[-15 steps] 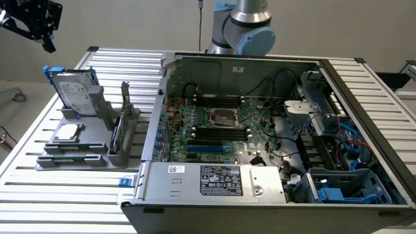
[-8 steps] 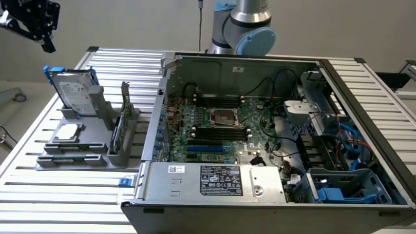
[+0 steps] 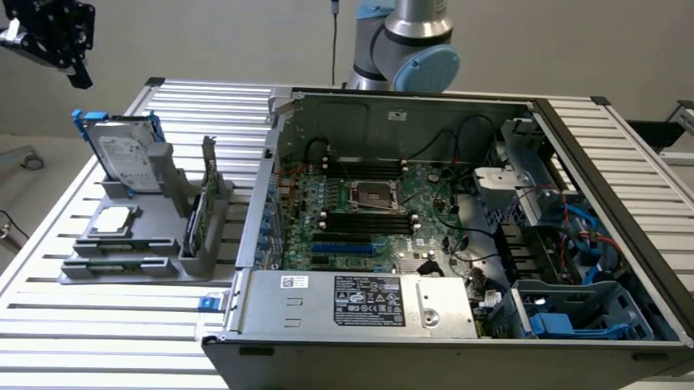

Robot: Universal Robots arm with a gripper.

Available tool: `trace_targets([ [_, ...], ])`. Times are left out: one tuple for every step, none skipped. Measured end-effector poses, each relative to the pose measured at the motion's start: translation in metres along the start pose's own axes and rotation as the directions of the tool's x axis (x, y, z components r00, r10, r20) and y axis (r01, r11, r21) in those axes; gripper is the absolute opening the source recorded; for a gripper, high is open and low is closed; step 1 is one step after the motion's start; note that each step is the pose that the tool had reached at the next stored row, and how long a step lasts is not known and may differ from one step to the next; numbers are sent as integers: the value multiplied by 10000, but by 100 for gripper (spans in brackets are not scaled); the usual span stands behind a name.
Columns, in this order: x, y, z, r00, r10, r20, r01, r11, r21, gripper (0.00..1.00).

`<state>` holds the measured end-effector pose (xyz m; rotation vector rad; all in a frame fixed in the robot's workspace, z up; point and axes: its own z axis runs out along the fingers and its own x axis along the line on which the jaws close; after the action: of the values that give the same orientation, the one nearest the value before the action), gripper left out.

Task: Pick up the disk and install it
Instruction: 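Pick up the disk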

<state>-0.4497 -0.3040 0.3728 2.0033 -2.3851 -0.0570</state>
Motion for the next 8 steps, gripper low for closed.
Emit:
trace_targets([
  [0,0,1,9998,-180,-8,180,9998,-1,11],
  [0,0,2,9993,-370,-16,370,9993,-2,11],
  [0,0,3,9985,-556,-25,556,9985,-3,11],
  [0,0,5,9973,-735,-33,735,9973,-4,11],
  [0,0,6,9958,-913,-41,913,9958,-5,11],
  [0,0,7,9940,-1093,-49,1093,9940,-6,11],
  [0,0,8,9919,-1271,-56,1271,9919,-8,11],
  [0,0,10,9893,-1460,-65,1460,9893,-10,11],
])
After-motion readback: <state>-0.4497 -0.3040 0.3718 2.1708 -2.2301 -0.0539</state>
